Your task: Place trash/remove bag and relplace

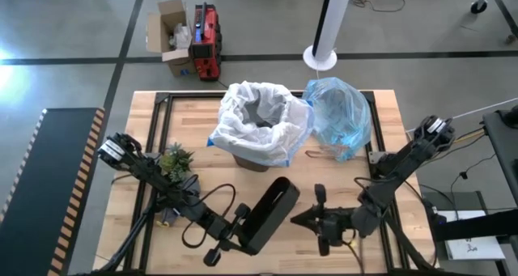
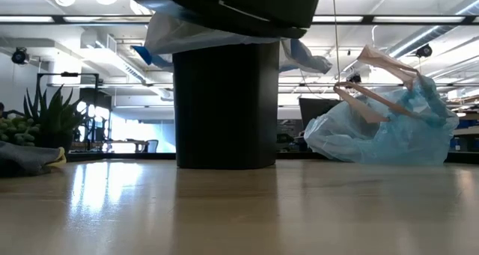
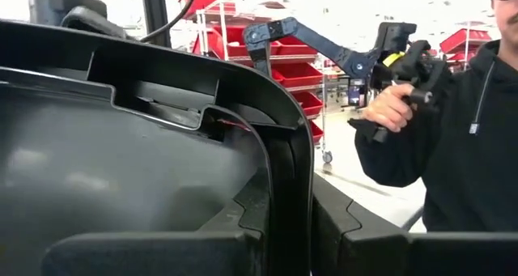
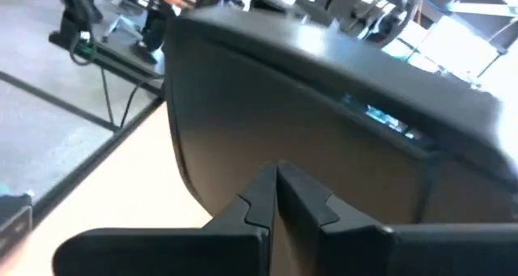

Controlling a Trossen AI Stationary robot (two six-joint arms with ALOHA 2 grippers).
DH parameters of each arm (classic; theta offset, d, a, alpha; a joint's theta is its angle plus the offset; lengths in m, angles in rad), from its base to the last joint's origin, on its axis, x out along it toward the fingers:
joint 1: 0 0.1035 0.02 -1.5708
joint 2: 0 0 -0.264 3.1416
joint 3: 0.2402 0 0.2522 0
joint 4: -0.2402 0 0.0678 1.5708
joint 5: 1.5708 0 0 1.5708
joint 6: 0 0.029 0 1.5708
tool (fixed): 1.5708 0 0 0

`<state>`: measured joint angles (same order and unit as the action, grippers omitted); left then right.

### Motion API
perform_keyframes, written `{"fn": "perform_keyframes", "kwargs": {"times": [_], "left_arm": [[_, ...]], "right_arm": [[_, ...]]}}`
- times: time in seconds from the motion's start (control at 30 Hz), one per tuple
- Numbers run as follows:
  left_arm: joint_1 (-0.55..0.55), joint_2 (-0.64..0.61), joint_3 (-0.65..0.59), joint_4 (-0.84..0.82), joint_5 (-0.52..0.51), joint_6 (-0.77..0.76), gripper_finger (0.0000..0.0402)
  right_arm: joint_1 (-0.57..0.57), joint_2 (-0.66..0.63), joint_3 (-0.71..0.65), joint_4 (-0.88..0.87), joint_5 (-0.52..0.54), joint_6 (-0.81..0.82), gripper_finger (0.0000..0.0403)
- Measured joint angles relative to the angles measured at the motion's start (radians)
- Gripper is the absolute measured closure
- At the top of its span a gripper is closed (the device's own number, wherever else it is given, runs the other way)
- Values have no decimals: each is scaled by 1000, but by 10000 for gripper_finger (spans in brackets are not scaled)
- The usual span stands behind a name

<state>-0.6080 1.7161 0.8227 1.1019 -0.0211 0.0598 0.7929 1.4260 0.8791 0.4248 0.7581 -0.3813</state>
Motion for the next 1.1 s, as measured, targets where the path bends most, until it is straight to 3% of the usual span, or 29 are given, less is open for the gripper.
{"fn": "perform_keyframes", "kwargs": {"times": [0.23,0.37,0.5,0.6,0.73,0.93,1.1], "left_arm": [[3,0,0,-36,2,-24,372],[16,0,0,-101,7,-93,372],[16,11,0,-65,-7,-143,372],[15,32,0,-10,-19,-194,372],[25,82,0,-7,-21,-295,372],[32,124,9,32,-24,-424,372],[35,123,42,-28,16,-451,372]], "right_arm": [[64,-34,0,18,358,-83,400],[45,-34,1,2,406,-85,400],[44,-44,1,-39,473,-54,393],[44,-58,1,-72,395,-2,360],[32,-86,4,-132,158,41,280],[-55,-40,216,-601,-132,307,147],[-139,75,388,-853,-282,331,82]]}}
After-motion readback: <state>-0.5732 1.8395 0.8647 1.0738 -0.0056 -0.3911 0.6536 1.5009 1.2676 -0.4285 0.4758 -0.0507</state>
